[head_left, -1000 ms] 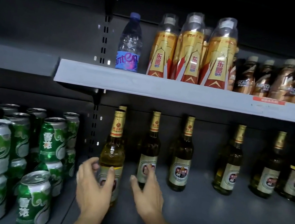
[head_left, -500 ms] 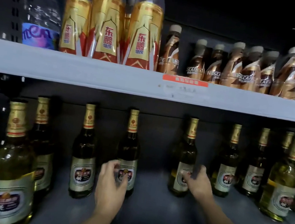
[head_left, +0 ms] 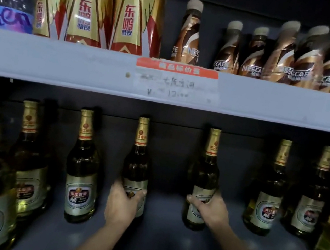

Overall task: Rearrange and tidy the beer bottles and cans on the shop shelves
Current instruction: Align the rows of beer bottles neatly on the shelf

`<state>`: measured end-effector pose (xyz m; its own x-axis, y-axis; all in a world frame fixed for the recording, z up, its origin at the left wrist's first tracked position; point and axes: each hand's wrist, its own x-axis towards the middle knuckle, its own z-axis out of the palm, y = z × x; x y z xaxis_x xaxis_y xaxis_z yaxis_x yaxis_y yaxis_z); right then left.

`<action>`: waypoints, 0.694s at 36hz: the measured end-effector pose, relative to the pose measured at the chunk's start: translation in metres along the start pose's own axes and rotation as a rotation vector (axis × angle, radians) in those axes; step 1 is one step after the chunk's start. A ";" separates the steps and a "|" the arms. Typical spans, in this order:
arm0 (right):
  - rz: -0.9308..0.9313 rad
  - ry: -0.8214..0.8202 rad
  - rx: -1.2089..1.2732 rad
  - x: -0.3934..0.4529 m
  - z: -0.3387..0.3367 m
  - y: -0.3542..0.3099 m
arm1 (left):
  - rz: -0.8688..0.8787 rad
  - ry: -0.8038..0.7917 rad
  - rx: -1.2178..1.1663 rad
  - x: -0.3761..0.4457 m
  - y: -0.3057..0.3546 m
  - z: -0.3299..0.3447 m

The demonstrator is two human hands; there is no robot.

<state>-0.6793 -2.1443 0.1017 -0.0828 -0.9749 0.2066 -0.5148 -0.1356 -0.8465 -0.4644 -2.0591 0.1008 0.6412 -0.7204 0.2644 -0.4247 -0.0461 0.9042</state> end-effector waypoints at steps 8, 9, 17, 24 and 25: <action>-0.042 -0.067 -0.014 -0.014 0.026 -0.021 | -0.001 0.004 -0.046 0.006 -0.009 0.005; -0.042 -0.067 -0.014 -0.016 0.030 -0.023 | 0.001 0.004 -0.044 0.006 -0.010 0.005; -0.050 -0.077 0.030 -0.023 0.041 -0.031 | -0.015 -0.019 -0.048 0.008 -0.011 0.005; -0.020 -0.061 0.000 -0.025 0.033 -0.035 | -0.004 -0.019 -0.052 0.013 -0.013 0.005; -0.011 -0.061 -0.004 -0.024 0.029 -0.035 | -0.004 -0.020 -0.058 0.012 -0.013 0.005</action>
<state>-0.6345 -2.1215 0.1116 -0.0247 -0.9823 0.1855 -0.5188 -0.1461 -0.8423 -0.4540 -2.0710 0.0902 0.6297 -0.7340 0.2545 -0.3838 -0.0091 0.9234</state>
